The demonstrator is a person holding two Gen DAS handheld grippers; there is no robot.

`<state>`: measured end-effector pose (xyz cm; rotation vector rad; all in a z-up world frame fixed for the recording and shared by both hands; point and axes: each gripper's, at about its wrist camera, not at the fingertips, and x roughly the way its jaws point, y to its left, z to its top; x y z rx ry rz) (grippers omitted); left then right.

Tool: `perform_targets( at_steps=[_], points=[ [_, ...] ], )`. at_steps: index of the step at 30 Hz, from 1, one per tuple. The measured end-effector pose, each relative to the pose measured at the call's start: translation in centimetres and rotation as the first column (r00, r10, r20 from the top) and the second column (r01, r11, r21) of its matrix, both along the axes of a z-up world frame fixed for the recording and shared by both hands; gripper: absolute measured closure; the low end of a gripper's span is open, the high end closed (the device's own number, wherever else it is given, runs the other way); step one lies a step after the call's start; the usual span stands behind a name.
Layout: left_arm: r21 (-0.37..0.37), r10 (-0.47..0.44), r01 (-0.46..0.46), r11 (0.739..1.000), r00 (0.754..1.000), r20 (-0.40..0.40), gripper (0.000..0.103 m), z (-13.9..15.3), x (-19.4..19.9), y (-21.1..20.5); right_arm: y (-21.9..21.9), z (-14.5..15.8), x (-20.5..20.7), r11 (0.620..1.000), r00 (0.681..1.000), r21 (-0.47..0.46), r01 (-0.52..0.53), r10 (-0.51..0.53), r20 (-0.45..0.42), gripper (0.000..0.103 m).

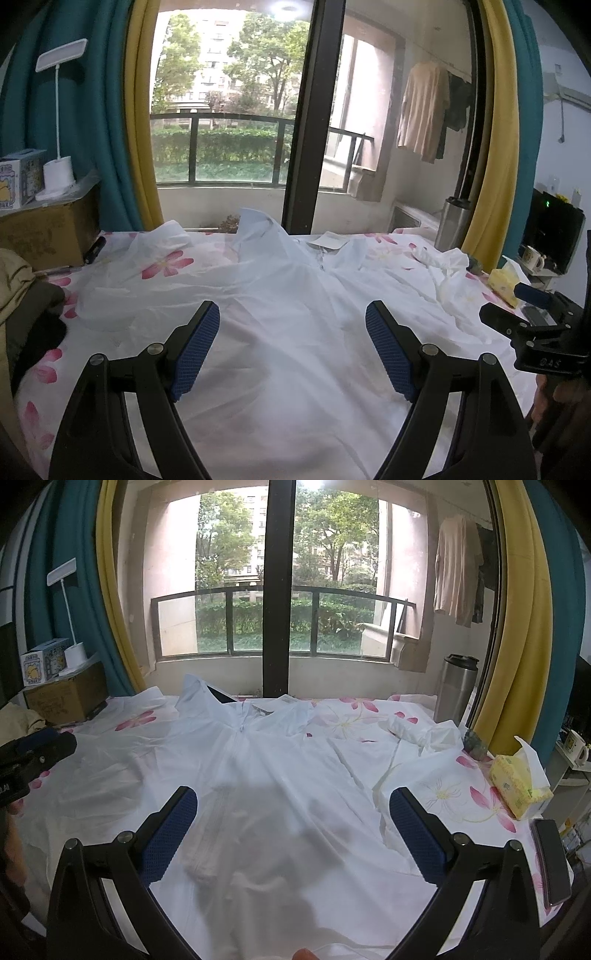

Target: Fold large clothes

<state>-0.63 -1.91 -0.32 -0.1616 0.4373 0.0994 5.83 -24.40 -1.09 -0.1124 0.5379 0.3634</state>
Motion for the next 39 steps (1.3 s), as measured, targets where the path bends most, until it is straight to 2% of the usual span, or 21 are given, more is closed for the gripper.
perform_targets(
  at_steps=[18,24,27,32,39],
  points=[
    [-0.008,-0.02,0.02,1.0,1.0,0.003,0.019,0.0,0.5,0.1,0.0,-0.1,0.7,1.0,1.0,-0.007,0.0,0.0,-0.011,0.0],
    [-0.042,-0.025,0.024,0.999,1.0,-0.015,0.019,-0.1,1.5,0.6,-0.2,-0.5,1.7,1.0,1.0,-0.016,0.007,-0.007,-0.024,0.0],
    [-0.052,-0.036,0.034,0.998,0.999,-0.03,0.019,-0.2,2.6,0.6,-0.8,-0.6,2.7,1.0,0.999,-0.016,0.013,-0.013,-0.031,0.0],
    [-0.026,-0.04,0.039,0.999,0.998,-0.045,0.019,-0.3,4.3,0.0,-2.1,-0.6,4.7,0.999,0.999,-0.034,0.02,-0.021,-0.034,0.0],
    [-0.008,-0.014,0.013,1.0,0.995,-0.096,0.019,-1.4,7.9,0.6,-5.3,-1.6,10.2,0.992,0.995,-0.101,0.07,-0.077,-0.067,0.0]
  ],
)
